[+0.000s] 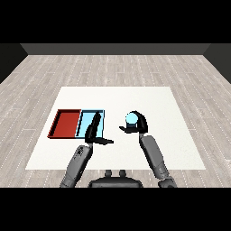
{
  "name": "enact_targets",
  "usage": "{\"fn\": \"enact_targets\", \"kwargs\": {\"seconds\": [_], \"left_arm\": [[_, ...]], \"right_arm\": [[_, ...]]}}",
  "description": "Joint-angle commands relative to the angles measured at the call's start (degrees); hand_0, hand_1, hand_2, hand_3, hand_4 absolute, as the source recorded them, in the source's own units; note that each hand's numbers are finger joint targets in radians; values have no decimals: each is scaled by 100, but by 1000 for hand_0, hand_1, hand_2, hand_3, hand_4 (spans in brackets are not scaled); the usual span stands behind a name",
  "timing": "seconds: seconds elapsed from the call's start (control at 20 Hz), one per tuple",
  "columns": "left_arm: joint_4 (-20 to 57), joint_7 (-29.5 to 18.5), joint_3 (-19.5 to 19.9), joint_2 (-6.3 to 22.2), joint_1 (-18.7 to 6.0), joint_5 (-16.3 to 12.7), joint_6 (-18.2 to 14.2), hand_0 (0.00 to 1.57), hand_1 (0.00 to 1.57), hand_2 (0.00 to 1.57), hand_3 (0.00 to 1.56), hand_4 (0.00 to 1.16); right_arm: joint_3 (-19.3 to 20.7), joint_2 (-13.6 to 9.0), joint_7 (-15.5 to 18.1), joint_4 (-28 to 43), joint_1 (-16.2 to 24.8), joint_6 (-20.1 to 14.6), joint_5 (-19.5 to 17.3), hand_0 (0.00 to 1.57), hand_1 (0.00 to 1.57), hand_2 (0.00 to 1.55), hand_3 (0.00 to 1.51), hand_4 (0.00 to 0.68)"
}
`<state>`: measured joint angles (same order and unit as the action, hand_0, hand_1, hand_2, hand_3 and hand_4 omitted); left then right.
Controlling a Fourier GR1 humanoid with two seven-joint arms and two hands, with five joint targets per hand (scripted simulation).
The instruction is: Pick the blue can and put it in the blue box
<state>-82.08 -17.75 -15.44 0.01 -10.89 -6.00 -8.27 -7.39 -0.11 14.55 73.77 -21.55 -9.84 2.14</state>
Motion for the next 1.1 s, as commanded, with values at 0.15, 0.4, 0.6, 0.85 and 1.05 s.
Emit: {"fn": "enact_targets", "kwargs": {"seconds": [0.15,0.4,0.6,0.85,1.05], "left_arm": [[332,54,-510,-1,-464,14,-456,0,0,0,0,0],[996,-306,-562,-1,-585,-320,-352,0,0,0,0,0],[945,-280,-693,-1,-411,-319,-580,0,0,0,0,0],[1115,169,-900,-1,-1074,-753,-955,0,0,0,0,0],[1675,-442,-911,-1,-1035,-917,-752,0,0,0,0,0]], "right_arm": [[-206,10,-341,61,-502,-89,223,1441,1441,1467,1386,561],[-819,10,251,-689,-709,-675,655,1443,1443,1462,1368,551],[-619,11,-68,-93,-497,-416,503,1434,1434,1462,1367,558],[-704,11,-344,122,-667,-370,636,1444,1444,1469,1382,560],[-957,11,281,-144,-298,-427,791,1435,1435,1460,1357,553]]}}
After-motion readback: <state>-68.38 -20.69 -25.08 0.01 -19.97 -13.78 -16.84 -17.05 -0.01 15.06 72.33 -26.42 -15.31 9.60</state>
